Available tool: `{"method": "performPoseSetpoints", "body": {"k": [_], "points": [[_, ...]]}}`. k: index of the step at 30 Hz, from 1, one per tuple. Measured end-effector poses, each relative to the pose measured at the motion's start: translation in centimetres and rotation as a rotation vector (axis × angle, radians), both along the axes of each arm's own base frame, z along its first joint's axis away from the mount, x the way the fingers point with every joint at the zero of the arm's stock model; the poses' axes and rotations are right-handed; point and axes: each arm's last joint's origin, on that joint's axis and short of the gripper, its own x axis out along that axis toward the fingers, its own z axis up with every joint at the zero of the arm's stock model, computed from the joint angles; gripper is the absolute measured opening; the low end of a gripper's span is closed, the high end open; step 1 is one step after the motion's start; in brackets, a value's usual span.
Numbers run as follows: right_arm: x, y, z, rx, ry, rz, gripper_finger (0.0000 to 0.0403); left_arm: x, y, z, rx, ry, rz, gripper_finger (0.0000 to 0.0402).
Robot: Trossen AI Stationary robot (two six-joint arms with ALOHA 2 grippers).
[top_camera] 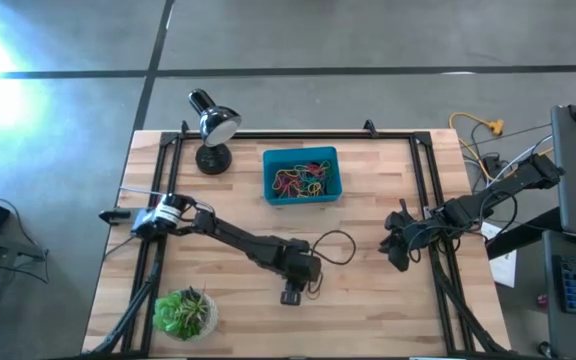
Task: Pick and place rubber bands into bin
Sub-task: Put the purple rubber band into the blue bin
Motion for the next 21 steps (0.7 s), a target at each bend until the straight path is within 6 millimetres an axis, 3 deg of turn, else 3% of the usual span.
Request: {"method": "performPoseSetpoints", "body": {"k": [10,18,21], "points": [[0.19,0.09,-0.08,-0.001,-0.003,0.002,0.0096,-0.07,0.11,-0.83,0.024,0.034,0.123,0.0115],[0.43,0.21,-0.38,-0.009,0.014,0.003,0.0096,-0.02,0.47,-0.93,0.019,0.042,0.131,0.0012],[0.61,0.30,-0.43,-0.007,0.011,0.003,0.0096,-0.02,0.55,-0.95,0.019,0.044,0.132,0.0005]]}}
